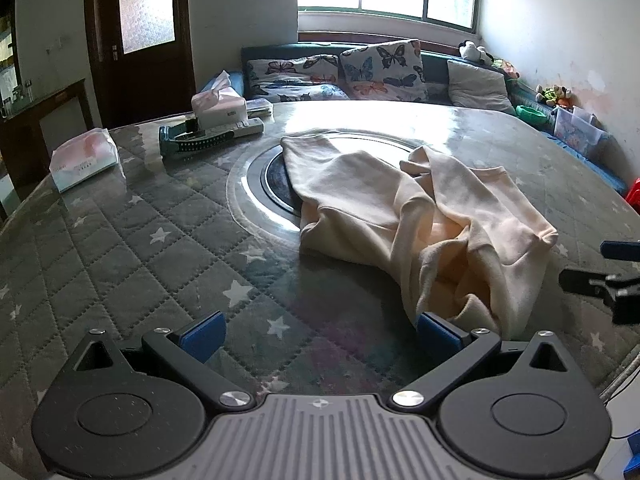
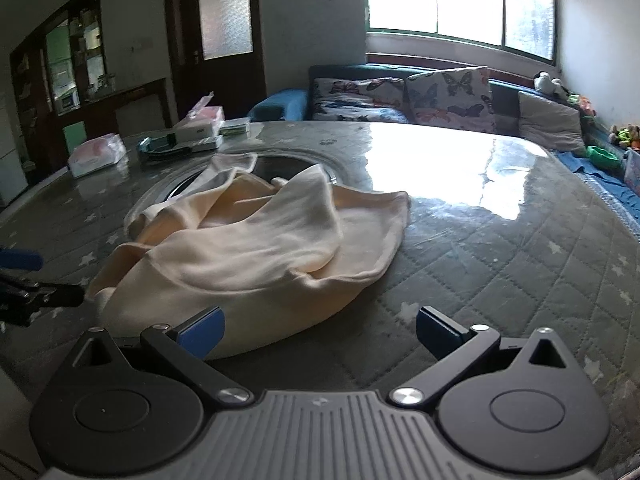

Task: Fold clothes

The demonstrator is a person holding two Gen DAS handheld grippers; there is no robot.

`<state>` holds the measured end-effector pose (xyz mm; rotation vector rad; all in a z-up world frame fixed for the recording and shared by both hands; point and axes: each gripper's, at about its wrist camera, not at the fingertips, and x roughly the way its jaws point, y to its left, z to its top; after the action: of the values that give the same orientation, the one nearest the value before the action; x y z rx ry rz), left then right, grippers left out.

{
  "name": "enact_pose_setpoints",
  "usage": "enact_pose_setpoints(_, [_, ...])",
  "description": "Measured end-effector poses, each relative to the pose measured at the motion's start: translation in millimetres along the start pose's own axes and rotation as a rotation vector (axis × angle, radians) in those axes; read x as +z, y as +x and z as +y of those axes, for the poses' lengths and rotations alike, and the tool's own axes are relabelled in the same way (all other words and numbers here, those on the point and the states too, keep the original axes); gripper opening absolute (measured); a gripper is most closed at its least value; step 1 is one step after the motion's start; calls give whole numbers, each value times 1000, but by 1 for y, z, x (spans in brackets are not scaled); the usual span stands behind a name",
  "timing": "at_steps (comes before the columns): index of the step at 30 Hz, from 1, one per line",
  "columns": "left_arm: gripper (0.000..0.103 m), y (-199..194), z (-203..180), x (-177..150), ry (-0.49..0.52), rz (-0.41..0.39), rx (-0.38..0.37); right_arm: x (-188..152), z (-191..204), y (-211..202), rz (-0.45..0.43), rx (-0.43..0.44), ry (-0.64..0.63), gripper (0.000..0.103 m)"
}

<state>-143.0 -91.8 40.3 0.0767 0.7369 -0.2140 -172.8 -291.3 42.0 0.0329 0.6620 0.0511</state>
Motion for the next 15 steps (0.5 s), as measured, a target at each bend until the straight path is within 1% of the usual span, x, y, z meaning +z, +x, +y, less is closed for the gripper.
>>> enact_pose_setpoints(8, [103, -4, -6, -4, 17, 1, 1, -6, 16, -4, 9, 25, -45, 102])
enact_pose_setpoints(10, [103, -4, -7, -5, 19, 5, 2, -8, 19, -5, 12, 30, -53, 100])
enact_pose_setpoints(15, [103, -5, -10, -4, 27, 6, 5, -8, 24, -8, 7, 38, -68, 99])
